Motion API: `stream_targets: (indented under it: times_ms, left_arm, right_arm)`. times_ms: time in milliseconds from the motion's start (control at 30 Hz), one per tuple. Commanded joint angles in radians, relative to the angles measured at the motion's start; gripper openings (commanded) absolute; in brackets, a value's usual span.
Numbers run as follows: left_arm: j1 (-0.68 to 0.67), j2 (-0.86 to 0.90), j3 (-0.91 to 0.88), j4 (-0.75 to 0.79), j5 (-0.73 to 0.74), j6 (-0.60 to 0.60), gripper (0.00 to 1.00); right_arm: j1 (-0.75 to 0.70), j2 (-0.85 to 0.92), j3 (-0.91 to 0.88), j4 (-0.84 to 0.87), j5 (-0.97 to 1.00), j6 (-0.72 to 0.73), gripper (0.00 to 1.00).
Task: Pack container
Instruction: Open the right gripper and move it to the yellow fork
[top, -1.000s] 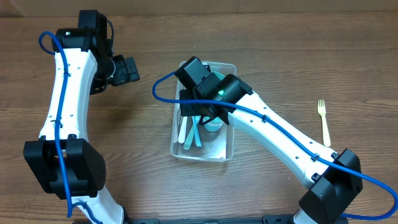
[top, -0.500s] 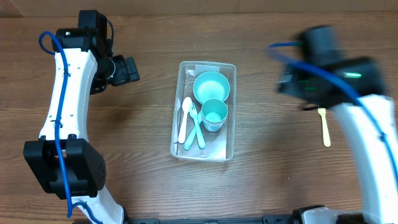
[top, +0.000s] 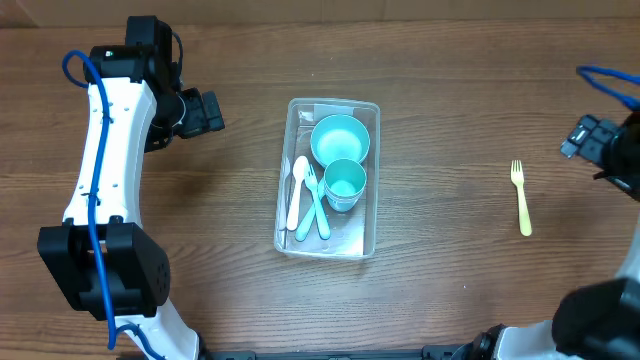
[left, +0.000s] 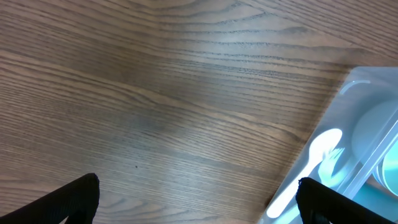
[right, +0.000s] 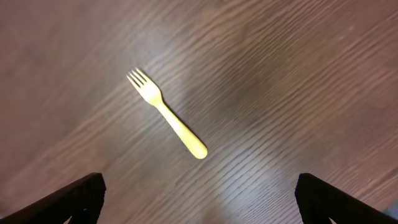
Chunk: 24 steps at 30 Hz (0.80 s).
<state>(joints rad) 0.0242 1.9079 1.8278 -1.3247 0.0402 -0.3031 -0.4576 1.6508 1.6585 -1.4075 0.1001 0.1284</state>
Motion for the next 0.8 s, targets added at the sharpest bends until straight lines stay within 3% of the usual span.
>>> stream_targets:
  times_ms: [0,333,633,767]
  left_arm:
    - [0.001,0.001,0.026,-0.002,0.001,0.019,1.0]
    - [0.001,0.001,0.026,-0.002,0.001,0.019,1.0]
    - [0.001,0.001,0.026,-0.002,0.001,0.019,1.0]
    - [0.001,0.001,0.026,-0.002,0.0,0.019,1.0]
  right_arm:
    - [-0.002,0.074,-0.054,0.009,-0.039,-0.105,1.0]
    - [-0.002,0.14,-0.344,0.23,-0.069,-0.277,0.99]
    - [0.001,0.143,-0.369,0.362,-0.105,-0.426,0.97]
    - [0.029,0.147,-0.418,0.416,-0.11,-0.498,0.88]
